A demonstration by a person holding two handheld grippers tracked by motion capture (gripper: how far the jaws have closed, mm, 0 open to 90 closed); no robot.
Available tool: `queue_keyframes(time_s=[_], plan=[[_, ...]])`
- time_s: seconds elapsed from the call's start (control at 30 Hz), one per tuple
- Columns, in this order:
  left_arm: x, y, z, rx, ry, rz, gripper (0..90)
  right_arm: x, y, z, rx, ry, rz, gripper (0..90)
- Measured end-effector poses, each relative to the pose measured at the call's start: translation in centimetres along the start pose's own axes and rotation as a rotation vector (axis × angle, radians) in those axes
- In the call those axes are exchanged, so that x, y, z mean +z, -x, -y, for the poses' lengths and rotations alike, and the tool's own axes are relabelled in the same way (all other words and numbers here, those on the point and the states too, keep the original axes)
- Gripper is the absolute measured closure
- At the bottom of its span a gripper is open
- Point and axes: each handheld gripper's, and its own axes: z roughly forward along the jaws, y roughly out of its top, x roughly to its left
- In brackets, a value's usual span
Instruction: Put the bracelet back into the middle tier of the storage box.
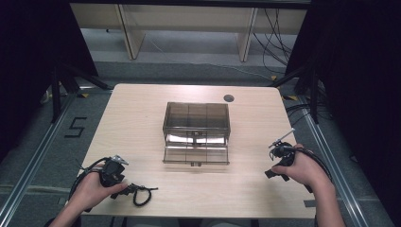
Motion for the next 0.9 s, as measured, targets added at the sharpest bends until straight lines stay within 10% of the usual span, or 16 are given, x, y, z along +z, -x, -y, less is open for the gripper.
queue_keyframes(time_s=[0.4, 0.9], plan=[[0.1, 1.6, -1.5, 0.067, -0.052, 0.013, 31.1, -0.2, -0.3, -0.2, -0.015, -0.021, -0.024, 55.7], [0.8, 2.8, -4.4, 0.173, -0.237, -0.011, 42.3, -0.3, -0.5, -0.3, 0.008, -0.045, -0.047, 54.5]])
